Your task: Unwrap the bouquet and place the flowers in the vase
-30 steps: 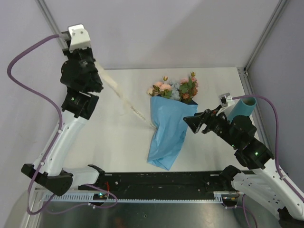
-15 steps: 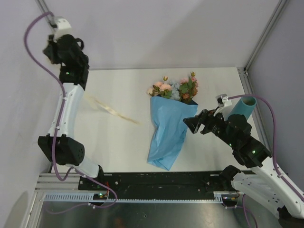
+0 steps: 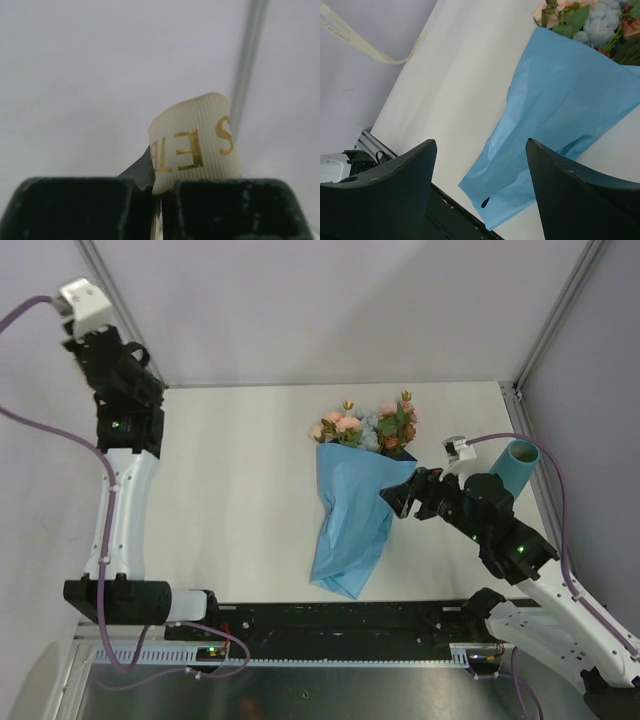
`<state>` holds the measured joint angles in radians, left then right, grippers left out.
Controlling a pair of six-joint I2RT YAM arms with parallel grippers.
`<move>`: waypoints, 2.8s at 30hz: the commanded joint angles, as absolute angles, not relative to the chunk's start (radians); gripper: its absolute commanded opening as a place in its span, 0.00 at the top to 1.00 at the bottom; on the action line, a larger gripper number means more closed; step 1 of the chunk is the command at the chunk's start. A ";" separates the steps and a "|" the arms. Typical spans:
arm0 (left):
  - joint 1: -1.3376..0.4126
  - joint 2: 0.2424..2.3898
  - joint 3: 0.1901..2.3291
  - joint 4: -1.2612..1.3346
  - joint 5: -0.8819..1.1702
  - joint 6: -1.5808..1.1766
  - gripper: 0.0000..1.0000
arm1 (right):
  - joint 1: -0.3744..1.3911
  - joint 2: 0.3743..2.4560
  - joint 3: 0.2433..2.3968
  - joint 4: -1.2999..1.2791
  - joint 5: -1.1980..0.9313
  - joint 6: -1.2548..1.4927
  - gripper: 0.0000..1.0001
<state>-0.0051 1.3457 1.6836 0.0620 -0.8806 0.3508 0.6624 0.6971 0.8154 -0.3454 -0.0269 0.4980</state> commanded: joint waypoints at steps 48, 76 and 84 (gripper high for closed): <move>-0.113 1.357 1.388 -0.635 -0.197 -0.301 0.00 | 0.678 0.849 0.685 -0.339 0.234 0.896 0.26; -0.306 0.859 0.893 -0.631 -0.128 -0.253 0.00 | 0.930 1.401 0.894 0.278 0.106 0.709 0.28; -0.305 0.884 0.892 -0.625 -0.115 -0.277 0.03 | 0.982 1.633 1.038 0.326 0.083 0.652 0.27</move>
<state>-0.3004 0.8776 0.8955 -0.6582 -0.1238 -0.2699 0.9634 1.5650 0.9703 0.2680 0.0872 0.7143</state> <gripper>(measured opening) 0.980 0.720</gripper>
